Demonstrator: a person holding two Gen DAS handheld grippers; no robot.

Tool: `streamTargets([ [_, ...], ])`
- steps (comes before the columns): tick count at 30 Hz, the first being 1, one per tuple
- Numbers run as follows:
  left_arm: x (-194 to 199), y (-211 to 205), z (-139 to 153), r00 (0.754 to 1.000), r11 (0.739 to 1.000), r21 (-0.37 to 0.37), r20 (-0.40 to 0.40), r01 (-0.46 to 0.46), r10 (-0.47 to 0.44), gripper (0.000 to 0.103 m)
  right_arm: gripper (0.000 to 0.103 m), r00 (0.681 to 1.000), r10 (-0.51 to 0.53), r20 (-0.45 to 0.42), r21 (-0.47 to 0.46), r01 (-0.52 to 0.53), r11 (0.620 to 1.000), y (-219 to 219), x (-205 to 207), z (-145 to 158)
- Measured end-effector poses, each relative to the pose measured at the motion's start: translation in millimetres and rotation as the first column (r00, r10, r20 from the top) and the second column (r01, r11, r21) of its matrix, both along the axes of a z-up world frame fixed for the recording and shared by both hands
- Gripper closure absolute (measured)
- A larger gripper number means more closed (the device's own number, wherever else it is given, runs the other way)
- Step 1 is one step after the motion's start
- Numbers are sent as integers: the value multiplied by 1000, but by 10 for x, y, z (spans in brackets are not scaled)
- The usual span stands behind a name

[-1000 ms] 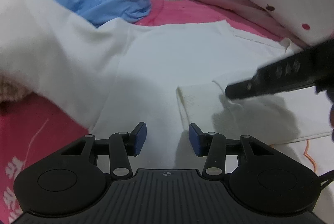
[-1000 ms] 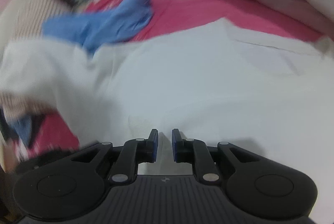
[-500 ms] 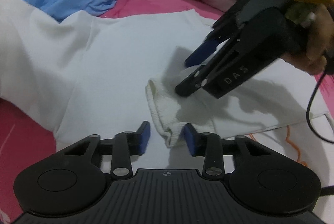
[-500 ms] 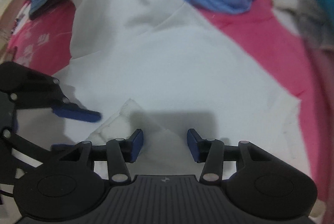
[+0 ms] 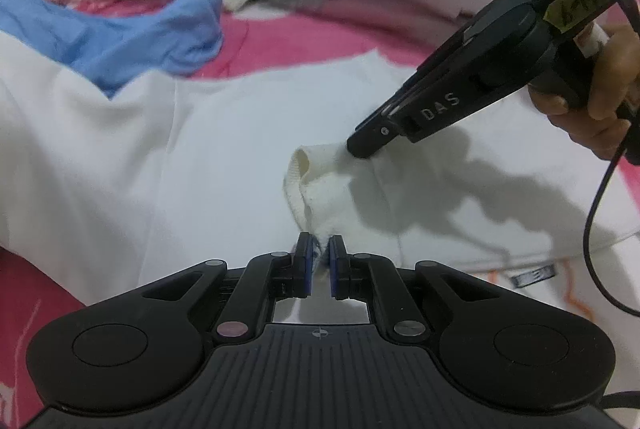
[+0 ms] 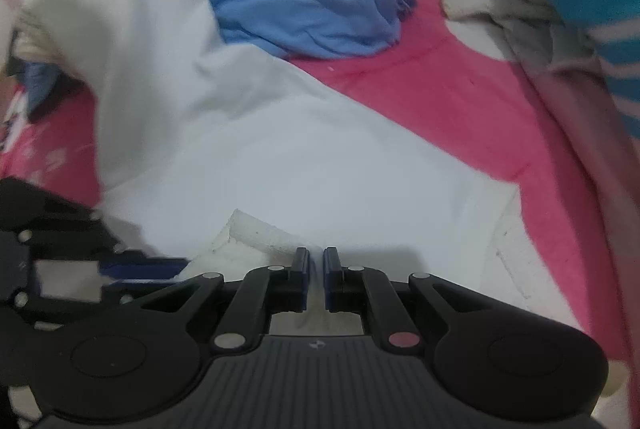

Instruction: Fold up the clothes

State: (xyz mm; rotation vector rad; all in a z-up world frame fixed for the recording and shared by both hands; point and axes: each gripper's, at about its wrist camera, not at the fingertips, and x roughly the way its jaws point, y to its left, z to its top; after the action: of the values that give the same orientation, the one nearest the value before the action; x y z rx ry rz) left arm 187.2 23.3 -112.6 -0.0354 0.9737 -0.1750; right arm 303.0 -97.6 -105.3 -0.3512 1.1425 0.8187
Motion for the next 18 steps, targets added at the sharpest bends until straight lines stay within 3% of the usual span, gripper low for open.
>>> streamTargets([
  [4, -36, 17, 28, 1000, 1000, 20, 2, -5, 5, 91, 86, 991, -131, -5, 33, 131, 991, -74, -9, -18],
  [5, -59, 36, 48, 1000, 1000, 21, 3, -11, 11, 89, 81, 984, -176, 0, 45, 175, 983, -141, -35, 35],
  [7, -116, 87, 109, 999, 999, 25, 14, -31, 31, 88, 80, 962, -273, 4, 103, 272, 957, -342, -163, 183],
  [12, -175, 75, 266, 997, 999, 25, 68, -49, 47, 88, 80, 878, -461, -131, 180, 478, 860, -761, -726, 291],
  [14, -139, -24, 263, 997, 1000, 27, 75, -13, 11, 88, 80, 852, -496, -170, 157, 520, 839, -835, -997, 232],
  [18, -43, -226, 177, 996, 996, 54, 65, 64, -67, 88, 80, 789, -596, -151, 133, 613, 778, -1115, -1203, 192],
])
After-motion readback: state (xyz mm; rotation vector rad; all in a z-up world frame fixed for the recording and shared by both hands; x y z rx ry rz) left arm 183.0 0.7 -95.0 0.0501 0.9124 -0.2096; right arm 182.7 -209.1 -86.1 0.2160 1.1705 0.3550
